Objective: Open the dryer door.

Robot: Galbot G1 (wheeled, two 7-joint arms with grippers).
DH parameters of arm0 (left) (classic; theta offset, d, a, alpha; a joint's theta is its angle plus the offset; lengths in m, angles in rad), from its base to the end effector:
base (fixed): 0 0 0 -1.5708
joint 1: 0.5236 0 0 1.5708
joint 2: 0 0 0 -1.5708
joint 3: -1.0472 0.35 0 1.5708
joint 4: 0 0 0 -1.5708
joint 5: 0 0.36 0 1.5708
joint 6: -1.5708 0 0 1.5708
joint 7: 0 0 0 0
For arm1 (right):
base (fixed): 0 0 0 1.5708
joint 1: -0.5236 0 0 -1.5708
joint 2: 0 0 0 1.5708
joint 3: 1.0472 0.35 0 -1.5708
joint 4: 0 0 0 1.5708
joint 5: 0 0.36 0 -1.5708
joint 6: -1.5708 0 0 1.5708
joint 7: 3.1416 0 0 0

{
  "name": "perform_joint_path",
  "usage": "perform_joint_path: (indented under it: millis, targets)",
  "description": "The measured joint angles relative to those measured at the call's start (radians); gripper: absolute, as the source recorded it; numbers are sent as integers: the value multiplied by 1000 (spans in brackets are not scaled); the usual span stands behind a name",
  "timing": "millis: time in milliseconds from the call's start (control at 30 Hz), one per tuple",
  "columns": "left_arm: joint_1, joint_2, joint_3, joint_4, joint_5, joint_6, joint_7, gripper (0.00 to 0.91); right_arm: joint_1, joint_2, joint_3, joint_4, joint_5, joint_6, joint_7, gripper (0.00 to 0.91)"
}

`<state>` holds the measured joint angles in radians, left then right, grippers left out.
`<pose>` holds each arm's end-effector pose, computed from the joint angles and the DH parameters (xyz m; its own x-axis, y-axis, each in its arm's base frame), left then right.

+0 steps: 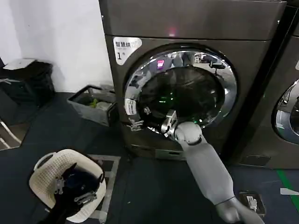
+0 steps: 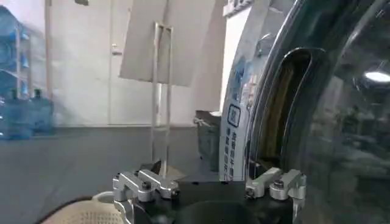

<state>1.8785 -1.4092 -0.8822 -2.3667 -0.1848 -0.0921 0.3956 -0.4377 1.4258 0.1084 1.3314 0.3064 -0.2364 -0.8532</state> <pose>0.1018 0.1022 -0.2264 -0.9612 0.2742 -0.0292 0.2622 0.9417 0.2109 0.5207 0.0767 -0.1867 -0.3482 -0.9373 0.0144 -0.9359 0.3467 -0.0622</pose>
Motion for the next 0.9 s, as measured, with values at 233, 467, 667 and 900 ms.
perform_joint_path:
  millis: [233, 467, 667, 900]
  targets:
    - [-6, 1, 1, 12, -1, 0, 0, 907, -35, -24, 19, 69, 15, -17, -83, 907]
    - [-16, 7, 0, 22, -18, -1, 3, 907, -67, -49, 32, 130, 31, -13, -150, 907]
    - [-36, 19, -13, 37, -50, 15, -22, 907, -91, -65, 39, 169, 53, -11, -186, 907]
    - [-64, 46, -37, 59, -71, 59, -48, 907, -122, -87, 42, 217, 77, -6, -235, 907]
